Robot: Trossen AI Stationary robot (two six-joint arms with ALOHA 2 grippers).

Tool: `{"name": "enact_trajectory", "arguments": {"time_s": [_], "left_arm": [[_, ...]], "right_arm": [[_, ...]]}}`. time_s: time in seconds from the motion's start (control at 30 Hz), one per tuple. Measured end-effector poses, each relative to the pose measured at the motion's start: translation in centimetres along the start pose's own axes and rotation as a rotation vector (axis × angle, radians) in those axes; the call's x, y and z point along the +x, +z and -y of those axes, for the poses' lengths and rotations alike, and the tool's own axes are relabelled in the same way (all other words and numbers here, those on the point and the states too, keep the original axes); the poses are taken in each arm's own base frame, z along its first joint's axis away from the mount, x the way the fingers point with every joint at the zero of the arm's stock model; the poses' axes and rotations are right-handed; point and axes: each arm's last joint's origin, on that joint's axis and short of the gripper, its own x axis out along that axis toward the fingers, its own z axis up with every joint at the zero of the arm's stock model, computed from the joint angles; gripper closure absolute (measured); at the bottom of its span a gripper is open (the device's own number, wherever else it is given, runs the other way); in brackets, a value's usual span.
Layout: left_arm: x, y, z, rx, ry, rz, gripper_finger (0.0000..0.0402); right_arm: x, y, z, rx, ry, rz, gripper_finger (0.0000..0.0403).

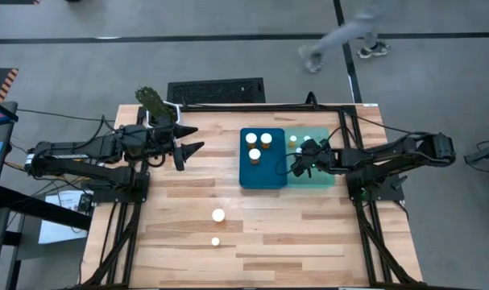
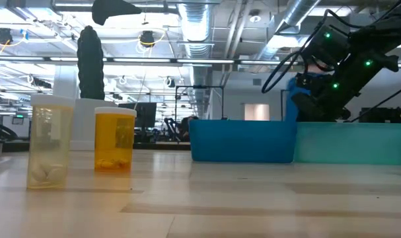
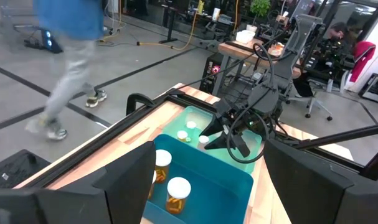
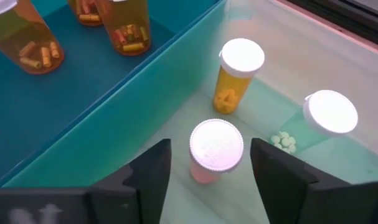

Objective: Pick and place medicine bottles into bin by pill shape (circle, oval)
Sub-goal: Put the small yellow pill bottle into the green bin

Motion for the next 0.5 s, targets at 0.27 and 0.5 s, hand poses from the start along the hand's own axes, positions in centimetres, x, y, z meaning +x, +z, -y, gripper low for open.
{"name": "enact_trajectory", "arguments": {"time_s": [0.27, 0.5], "left_arm": [[0.00, 0.00, 0.00, 0.000, 0.000, 0.000, 0.0110], [0.00, 0.00, 0.00, 0.000, 0.000, 0.000, 0.0110]], "right_arm": [[0.00, -0.03, -0.04, 0.000, 0.015, -0.009, 0.0154], [-0.23, 0.96, -0.50, -0.023, 0.028, 0.013, 0.0154]]}}
